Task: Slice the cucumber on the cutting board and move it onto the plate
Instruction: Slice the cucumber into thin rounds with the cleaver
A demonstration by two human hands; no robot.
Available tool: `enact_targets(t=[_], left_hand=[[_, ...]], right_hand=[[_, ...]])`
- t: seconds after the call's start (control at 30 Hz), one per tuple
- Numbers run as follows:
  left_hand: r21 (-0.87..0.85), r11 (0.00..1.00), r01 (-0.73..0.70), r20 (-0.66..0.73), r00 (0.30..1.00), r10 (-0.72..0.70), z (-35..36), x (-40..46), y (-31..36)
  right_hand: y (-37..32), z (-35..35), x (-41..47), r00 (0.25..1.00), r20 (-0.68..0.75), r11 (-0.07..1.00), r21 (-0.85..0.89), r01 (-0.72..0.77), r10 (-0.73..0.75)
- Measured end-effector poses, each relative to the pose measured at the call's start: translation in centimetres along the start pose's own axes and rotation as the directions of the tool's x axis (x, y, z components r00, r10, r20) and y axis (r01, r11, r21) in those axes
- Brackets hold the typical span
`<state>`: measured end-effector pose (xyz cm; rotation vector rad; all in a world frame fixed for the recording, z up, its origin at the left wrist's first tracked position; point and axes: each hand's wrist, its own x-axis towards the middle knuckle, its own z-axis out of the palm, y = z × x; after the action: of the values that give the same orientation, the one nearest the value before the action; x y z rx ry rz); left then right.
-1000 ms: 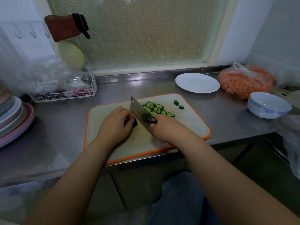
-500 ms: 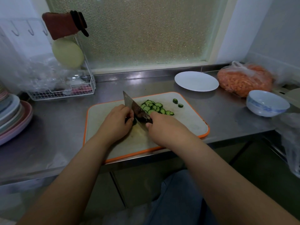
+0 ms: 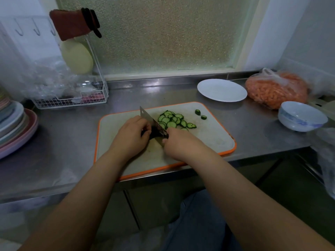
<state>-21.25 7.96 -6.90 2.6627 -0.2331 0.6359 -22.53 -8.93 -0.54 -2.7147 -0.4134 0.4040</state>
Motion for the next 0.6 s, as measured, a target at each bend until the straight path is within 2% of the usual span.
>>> enact_targets(t=[0.17, 0.43, 0.6], left_hand=[[0.000, 1.000, 0.012, -0.020, 1.000, -0.012, -0.1, -0.1, 0.0], [-0.007, 1.000, 0.002, -0.025, 1.000, -0.002, -0.1, -0.1, -0.1], [-0.032, 0.999, 0.013, -0.023, 1.000, -0.013, -0.1, 0.0, 0.1]], right_hand=[[1.1, -1.1, -0.1, 1.000, 0.001, 0.998, 0.065, -0.003, 0.003], [0.3, -1.2, -2.0, 0.995, -0.065, 0.996, 0.044, 0.080, -0.077], [-0.3, -1.5, -2.7, 0.994, -0.081, 0.997, 0.019, 0.080, -0.078]])
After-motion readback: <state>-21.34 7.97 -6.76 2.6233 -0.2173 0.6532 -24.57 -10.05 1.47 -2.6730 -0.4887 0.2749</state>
